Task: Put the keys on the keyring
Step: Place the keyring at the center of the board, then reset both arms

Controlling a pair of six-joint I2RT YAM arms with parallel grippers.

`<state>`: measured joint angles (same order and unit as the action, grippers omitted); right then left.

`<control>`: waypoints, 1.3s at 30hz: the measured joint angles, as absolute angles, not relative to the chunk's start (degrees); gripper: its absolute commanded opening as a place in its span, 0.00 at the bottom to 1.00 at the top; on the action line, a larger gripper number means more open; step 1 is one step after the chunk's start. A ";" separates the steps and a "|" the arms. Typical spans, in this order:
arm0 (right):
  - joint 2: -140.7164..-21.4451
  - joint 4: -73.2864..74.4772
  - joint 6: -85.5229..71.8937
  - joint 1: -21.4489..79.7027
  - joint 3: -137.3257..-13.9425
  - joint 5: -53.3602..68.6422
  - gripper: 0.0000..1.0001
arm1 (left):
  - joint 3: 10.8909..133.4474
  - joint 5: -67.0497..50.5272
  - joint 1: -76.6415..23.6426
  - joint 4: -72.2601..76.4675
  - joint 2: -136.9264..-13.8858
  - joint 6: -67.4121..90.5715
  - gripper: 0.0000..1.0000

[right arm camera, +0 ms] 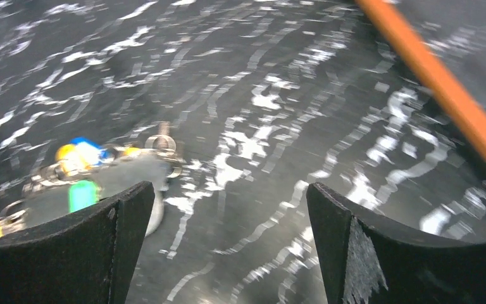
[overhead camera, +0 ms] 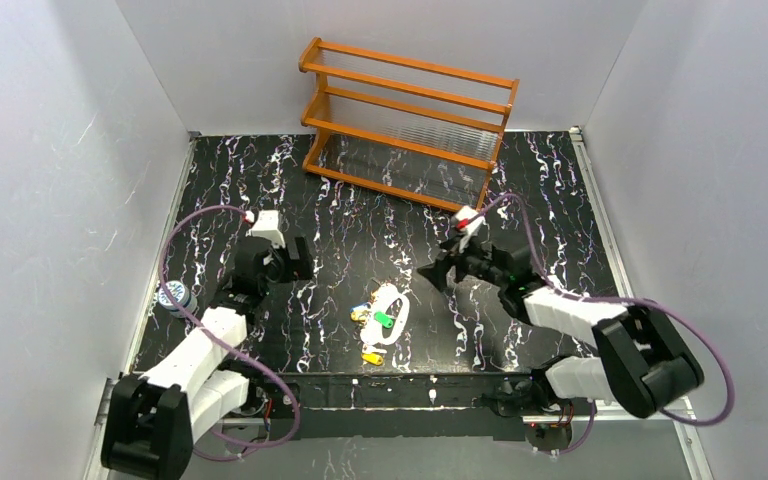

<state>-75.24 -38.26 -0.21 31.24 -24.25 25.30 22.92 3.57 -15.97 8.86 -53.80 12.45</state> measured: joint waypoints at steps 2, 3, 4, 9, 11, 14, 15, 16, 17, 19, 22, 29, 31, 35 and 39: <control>-71.53 -37.43 -1.26 27.83 -21.93 21.91 0.99 | 22.92 3.60 -13.10 11.31 -56.36 11.66 0.98; -69.82 -36.88 -1.34 26.83 -21.12 20.08 0.99 | 22.92 3.99 -12.27 12.23 -57.41 11.16 0.98; -68.05 -36.10 -1.28 26.22 -20.49 17.98 0.99 | 22.55 5.02 -11.60 14.04 -58.63 10.35 0.98; -62.92 -34.92 0.25 26.00 -19.18 6.44 0.99 | 15.88 11.33 -11.05 26.65 -62.04 6.76 0.98; -62.30 -35.38 1.02 25.98 -17.93 1.19 0.99 | 12.36 12.88 -11.00 32.82 -64.47 5.48 0.98; -62.59 -35.55 2.04 25.82 -16.21 -5.15 0.99 | 9.10 13.23 -10.85 40.84 -70.89 3.05 0.98; -62.94 -35.79 2.52 25.58 -15.81 -6.96 0.99 | 8.91 13.04 -10.76 44.01 -72.77 2.07 0.98; -63.29 -36.29 2.92 25.34 -15.55 -8.14 0.99 | 8.91 12.80 -10.68 46.78 -74.39 1.23 0.98; -63.77 -37.06 3.25 24.93 -15.20 -9.50 0.99 | 8.97 12.47 -10.55 50.04 -76.44 0.10 0.98; -64.84 -38.98 3.44 23.62 -14.37 -11.70 0.99 | 9.30 11.09 -10.15 56.25 -81.08 -1.93 0.98; -67.53 -43.42 3.40 21.67 -12.21 -13.78 0.99 | 11.07 9.19 -9.04 65.67 -89.89 -2.63 0.98; -79.13 -53.19 3.36 18.92 -10.79 -15.88 0.99 | 13.45 7.73 -6.09 71.13 -95.61 -2.28 0.98; -81.97 -53.89 4.71 18.26 -12.29 -15.84 0.99 | 13.52 8.38 -6.09 71.13 -95.68 -1.98 0.98; -86.19 -64.82 6.11 15.00 -10.07 -15.22 0.99 | 14.09 9.28 -6.09 70.50 -95.83 -1.32 0.98; -89.17 -72.69 4.21 8.91 -7.31 -13.34 0.99 | 14.13 9.76 -6.07 70.22 -95.83 -1.02 0.98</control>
